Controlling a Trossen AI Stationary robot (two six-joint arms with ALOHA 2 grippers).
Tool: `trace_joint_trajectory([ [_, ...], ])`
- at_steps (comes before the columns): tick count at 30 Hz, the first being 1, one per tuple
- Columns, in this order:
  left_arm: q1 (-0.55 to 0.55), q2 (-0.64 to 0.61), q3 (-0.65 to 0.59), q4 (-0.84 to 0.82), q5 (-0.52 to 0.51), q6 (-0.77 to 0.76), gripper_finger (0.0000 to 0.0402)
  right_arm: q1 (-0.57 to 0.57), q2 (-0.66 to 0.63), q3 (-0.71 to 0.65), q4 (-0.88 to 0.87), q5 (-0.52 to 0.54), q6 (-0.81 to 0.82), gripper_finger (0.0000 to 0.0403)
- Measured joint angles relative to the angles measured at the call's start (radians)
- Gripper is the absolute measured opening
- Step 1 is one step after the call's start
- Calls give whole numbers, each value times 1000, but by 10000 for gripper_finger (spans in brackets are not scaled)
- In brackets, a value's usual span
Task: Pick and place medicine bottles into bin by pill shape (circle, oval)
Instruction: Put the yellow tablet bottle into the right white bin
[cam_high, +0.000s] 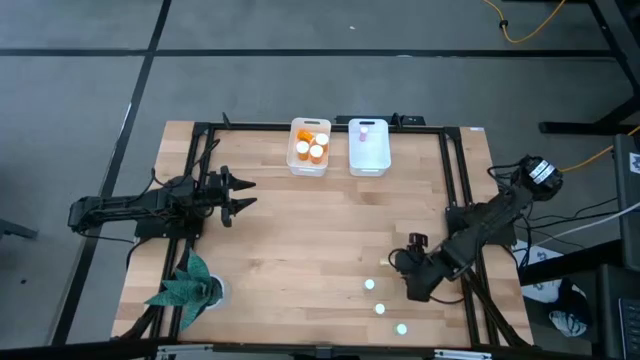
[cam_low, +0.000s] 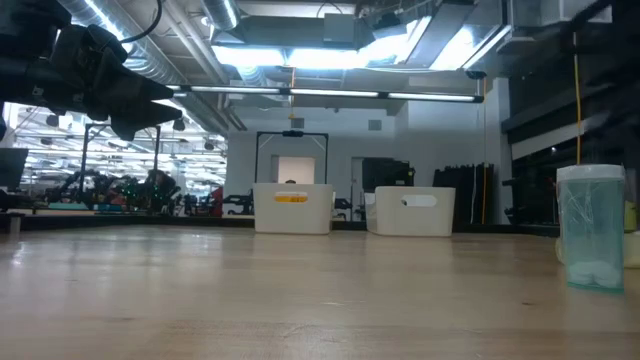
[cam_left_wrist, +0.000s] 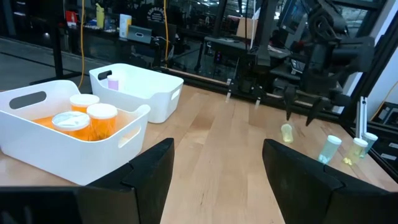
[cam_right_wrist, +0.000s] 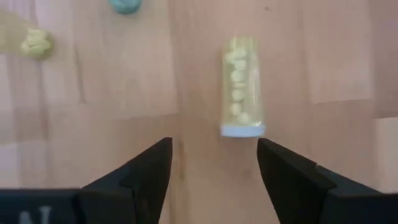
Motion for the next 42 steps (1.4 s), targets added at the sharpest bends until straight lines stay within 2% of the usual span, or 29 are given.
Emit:
trace_joint_trajectory([
  [6, 0, 0, 0, 0, 0, 0, 237, 103, -15, -62, 60, 219, 110, 241],
  [10, 0, 0, 0, 0, 0, 0, 237, 128, -16, -95, 76, 233, 158, 241],
  [19, 0, 0, 0, 0, 0, 0, 237, 144, -16, -270, 367, 337, 125, 241],
  [31, 0, 0, 0, 0, 0, 0, 237, 141, -16, -288, 412, 338, 80, 236],
  [42, 0, 0, 0, 0, 0, 0, 237, 141, -16, -288, 413, 337, 85, 159],
])
